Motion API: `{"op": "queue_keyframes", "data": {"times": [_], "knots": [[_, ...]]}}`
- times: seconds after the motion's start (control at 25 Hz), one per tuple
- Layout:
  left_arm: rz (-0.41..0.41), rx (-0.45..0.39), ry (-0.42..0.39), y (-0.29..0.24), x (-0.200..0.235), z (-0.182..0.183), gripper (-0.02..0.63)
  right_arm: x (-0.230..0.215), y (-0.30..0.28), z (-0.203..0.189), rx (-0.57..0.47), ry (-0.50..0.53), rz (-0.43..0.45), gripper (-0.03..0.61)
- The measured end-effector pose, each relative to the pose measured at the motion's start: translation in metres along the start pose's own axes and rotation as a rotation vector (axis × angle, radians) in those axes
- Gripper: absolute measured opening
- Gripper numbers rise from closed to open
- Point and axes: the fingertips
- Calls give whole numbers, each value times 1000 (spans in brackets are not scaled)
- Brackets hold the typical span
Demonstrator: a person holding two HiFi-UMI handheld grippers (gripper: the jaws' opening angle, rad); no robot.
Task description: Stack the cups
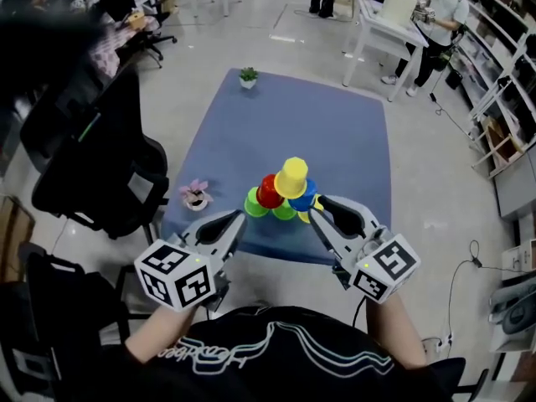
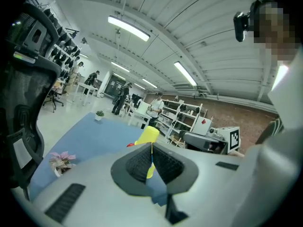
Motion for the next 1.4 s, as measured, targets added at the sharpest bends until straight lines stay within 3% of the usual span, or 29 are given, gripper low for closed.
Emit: {"op": "queue_keyframes", "data": {"times": [0.12,0.4,1.04,1.4], "knots": [[-49,-22,-12,-3,-30,7,26,7,22,0,-15,-49,37,47],[-92,-38,-46,-6,-92,6,26,23,73,6,-70,-178,126,28],[-80,-50,-100,9,-171,-22,26,55,135,7,-104,-128,212,26],[-64,-71,-139,23,-191,-30,26,70,150,5,-104,-96,234,26]]}}
Point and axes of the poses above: the fingertips, and each gripper's own axes: y backward along the fingers, x to its left, z out of its top, and after that the axes turned 6 degrees about -z, right-handed
